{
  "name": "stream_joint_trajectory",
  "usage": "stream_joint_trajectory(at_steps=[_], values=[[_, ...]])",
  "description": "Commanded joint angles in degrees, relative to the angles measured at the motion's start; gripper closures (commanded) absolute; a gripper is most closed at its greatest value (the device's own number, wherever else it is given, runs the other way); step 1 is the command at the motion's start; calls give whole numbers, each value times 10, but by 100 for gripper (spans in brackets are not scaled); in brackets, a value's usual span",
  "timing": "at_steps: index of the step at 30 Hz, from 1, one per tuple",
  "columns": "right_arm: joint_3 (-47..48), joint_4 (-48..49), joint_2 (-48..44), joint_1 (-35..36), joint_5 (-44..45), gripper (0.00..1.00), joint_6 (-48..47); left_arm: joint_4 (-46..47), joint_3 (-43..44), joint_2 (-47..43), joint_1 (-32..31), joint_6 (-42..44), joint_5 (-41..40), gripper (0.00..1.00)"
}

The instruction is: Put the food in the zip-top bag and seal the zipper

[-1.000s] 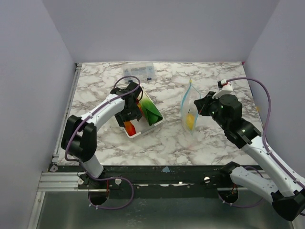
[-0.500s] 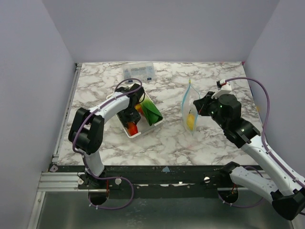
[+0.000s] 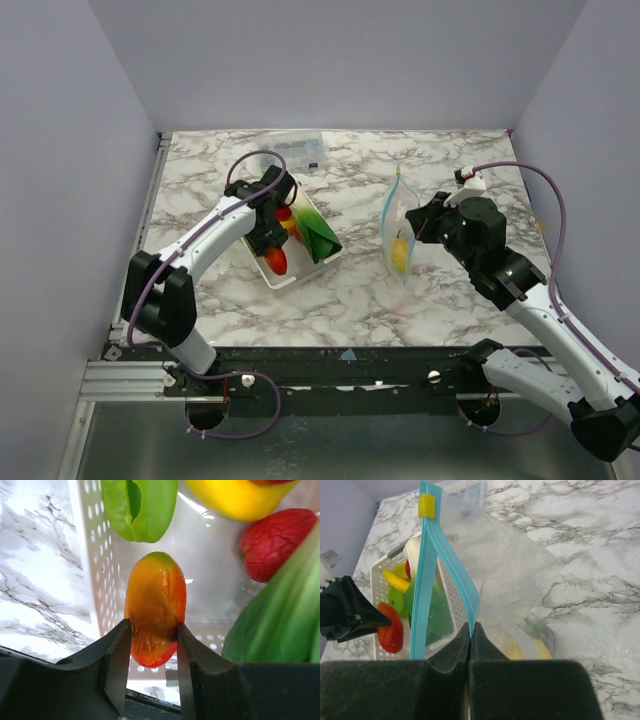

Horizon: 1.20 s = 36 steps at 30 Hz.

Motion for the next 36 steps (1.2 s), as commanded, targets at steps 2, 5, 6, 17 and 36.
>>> stream_joint_trajectory(at_steps=[2, 5, 6, 17, 36], values=[[-3, 16, 1, 3, -12, 99, 6, -21, 13, -82, -2, 4, -48, 100], [-5, 22, 2, 4, -17, 99, 7, 0, 12, -122, -2, 22, -34, 100], [-5, 24, 2, 4, -19, 99, 8, 18, 8, -135, -2, 34, -20, 100], [1, 35, 14, 3, -46, 99, 14, 527, -171, -335, -3, 190, 350, 100], [-8, 64, -1, 3, -99, 99, 48, 897, -195, -282, -154, 375, 458, 100]])
